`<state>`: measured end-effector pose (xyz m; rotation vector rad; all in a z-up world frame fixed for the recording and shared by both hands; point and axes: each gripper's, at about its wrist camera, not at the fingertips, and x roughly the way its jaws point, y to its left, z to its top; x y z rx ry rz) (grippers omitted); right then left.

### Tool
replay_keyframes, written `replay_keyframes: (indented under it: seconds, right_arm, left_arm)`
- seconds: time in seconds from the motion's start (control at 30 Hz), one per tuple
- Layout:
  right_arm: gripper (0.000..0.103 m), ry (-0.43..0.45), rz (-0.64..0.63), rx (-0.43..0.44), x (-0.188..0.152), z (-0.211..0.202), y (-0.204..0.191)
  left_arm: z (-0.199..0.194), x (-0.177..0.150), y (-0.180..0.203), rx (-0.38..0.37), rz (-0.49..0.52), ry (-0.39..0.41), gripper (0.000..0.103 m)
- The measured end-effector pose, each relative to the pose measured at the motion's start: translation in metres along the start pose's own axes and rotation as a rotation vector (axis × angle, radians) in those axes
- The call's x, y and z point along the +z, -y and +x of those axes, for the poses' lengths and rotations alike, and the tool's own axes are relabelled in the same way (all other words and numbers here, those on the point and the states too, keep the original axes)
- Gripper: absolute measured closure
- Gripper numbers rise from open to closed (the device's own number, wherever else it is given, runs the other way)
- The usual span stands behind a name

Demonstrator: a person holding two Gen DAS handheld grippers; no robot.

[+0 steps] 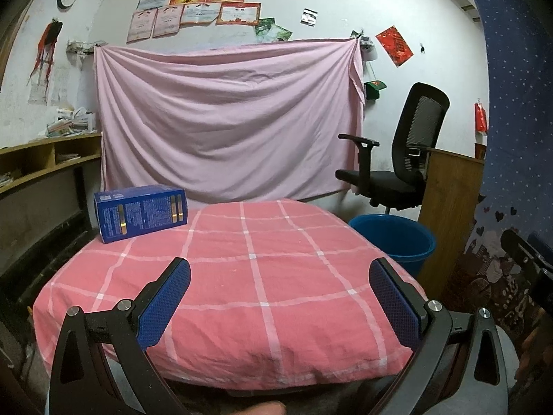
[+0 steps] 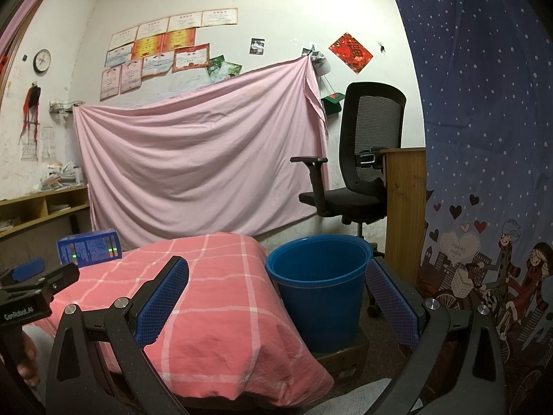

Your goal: Collect trash

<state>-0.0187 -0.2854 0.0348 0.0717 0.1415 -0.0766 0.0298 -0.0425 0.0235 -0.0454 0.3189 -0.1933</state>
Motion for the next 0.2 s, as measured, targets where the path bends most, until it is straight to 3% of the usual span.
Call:
replay_keyframes:
  seconds: [0.2]
  right_arm:
    - [0.000,-0.004,-0.003,0.006,-0.0020,0.0004,-0.0015]
  left_arm:
    - [0.0010,-0.0007,-0.0018,0.015,-0.021,-0.005,0.002]
